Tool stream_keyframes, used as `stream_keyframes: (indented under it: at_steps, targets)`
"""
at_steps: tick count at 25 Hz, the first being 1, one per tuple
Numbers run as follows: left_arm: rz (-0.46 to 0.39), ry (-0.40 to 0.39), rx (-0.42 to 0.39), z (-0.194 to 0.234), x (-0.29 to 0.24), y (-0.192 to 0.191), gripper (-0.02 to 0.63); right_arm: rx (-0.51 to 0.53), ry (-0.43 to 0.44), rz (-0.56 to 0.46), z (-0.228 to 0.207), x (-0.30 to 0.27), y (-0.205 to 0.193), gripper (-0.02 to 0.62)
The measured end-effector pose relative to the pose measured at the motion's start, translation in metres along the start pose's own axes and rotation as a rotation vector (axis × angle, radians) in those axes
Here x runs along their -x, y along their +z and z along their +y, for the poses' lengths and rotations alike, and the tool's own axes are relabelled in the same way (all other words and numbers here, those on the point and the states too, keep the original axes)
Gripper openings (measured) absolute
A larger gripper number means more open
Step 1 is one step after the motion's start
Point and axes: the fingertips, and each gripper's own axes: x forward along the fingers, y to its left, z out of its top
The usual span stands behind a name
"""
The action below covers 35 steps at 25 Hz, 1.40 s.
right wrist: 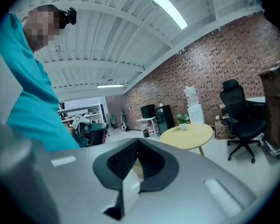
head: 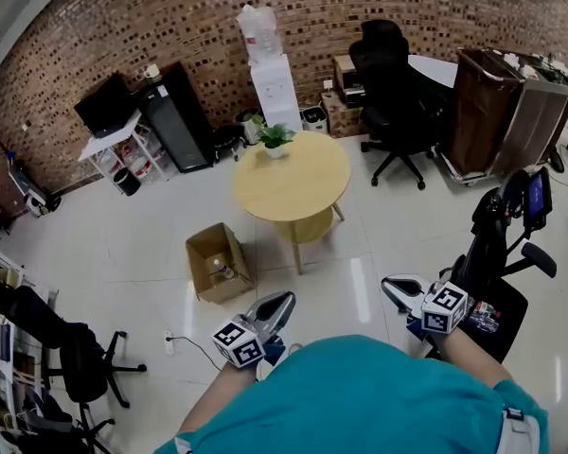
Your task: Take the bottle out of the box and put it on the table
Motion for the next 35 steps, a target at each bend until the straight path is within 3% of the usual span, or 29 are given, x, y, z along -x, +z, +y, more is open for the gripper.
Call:
stream_keyframes:
  at_steps: [4,13,19,24,30,35]
  targets:
    - [-0.010,-0.036,-0.038,0.060,0.032,0.033,0.000,-0.008,-0.026,-0.020,0.000,-0.070,0.015,0.003]
    - [-0.023,-0.036,-0.054,0.214,0.087,0.101,0.000,-0.024,-0.076,-0.025,-0.034,-0.229,0.037,0.003]
    - [-0.027,-0.022,-0.011,0.261,0.096,0.109,0.000,-0.050,-0.109,-0.005,-0.056,-0.270,0.036,0.003]
    - [0.001,0.007,-0.027,0.291,0.050,0.094,0.000,-0.068,-0.093,-0.011,-0.131,-0.273,0.032,0.003]
    - [-0.001,0.110,-0.060,0.327,-0.047,0.071,0.000,-0.023,0.025,0.016,-0.258,-0.274,0.023,0.003]
    - [-0.004,0.180,-0.022,0.356,-0.096,0.058,0.000,-0.039,0.100,0.019,-0.322,-0.290,0.027,0.003]
